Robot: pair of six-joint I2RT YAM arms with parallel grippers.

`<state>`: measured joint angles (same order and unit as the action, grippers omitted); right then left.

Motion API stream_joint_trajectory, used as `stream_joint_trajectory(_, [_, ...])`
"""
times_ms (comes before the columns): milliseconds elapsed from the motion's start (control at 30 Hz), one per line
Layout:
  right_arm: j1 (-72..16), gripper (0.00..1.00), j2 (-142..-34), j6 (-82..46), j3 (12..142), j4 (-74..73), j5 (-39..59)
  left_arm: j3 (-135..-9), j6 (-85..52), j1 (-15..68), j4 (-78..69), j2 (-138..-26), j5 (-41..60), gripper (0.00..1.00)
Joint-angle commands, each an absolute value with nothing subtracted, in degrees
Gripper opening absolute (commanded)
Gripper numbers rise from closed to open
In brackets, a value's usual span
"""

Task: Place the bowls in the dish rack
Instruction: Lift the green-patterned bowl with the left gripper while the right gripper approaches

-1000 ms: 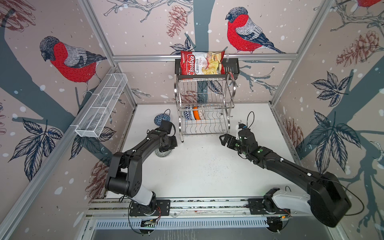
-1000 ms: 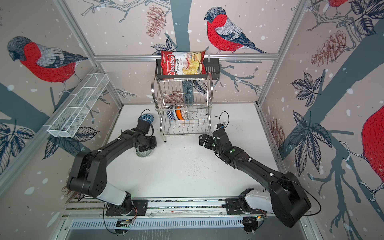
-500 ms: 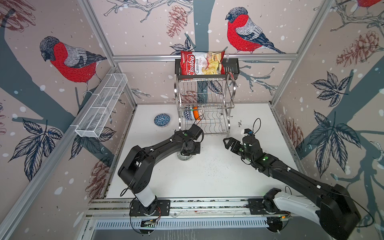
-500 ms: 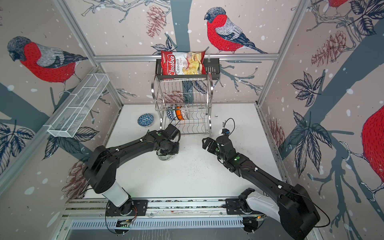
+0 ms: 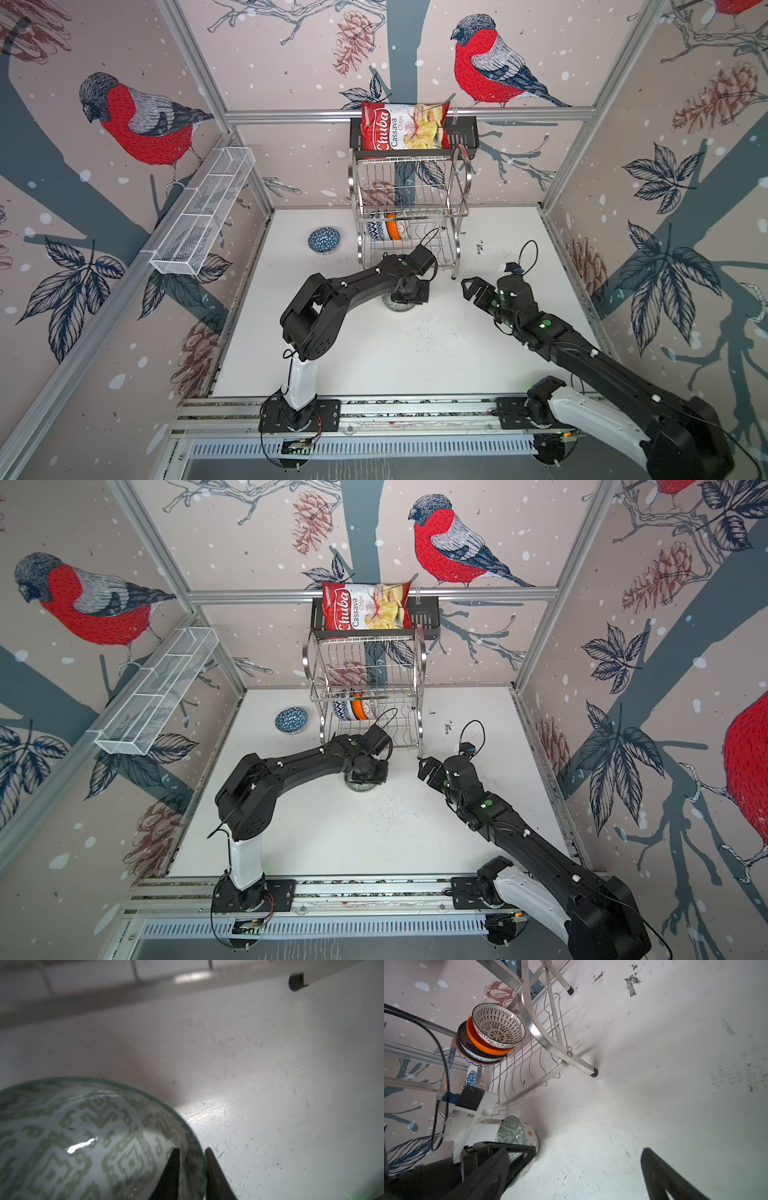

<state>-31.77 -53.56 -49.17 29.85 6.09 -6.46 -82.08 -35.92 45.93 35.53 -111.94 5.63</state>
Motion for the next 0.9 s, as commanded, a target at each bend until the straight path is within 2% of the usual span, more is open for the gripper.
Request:
stream_joint_trajectory(0, [-31.4, 0.99, -52.9, -46.5, 29.4, 5.8, -6.6, -84.2, -35.8, 46.1, 36.0, -112.2, 6.9, 0.34])
stream_joint_trajectory(267, [-30.3, 1.0, -57.7, -42.0, 32.0, 4.3, -3.6, -89.5, -36.0, 45.6, 40.2, -111.4, 4.1, 0.68])
stream_joint_trajectory(367, [-28.8, 0.99, -61.0, -39.8, 35.3, 6.4, -2.0, -90.2, -36.8, 45.0, 41.7, -109.2, 2.0, 0.93])
stream_joint_trajectory(400, [-28.6, 1.0, -62.2, -39.0, 36.5, 7.3, -1.9, -90.1, -37.1, 44.7, 41.8, -108.2, 1.6, 0.96])
stream_joint_trajectory(633, [-29.0, 1.0, -69.6, -36.2, 41.4, 10.0, -2.9, -83.5, -39.3, 42.6, 42.0, -96.6, -1.4, 0.97])
stream_joint_trajectory(867, [-34.7, 1.0, -71.5, -33.3, 44.4, 8.1, -3.8, -65.9, -46.3, 36.9, 36.6, -78.7, -1.7, 0.97])
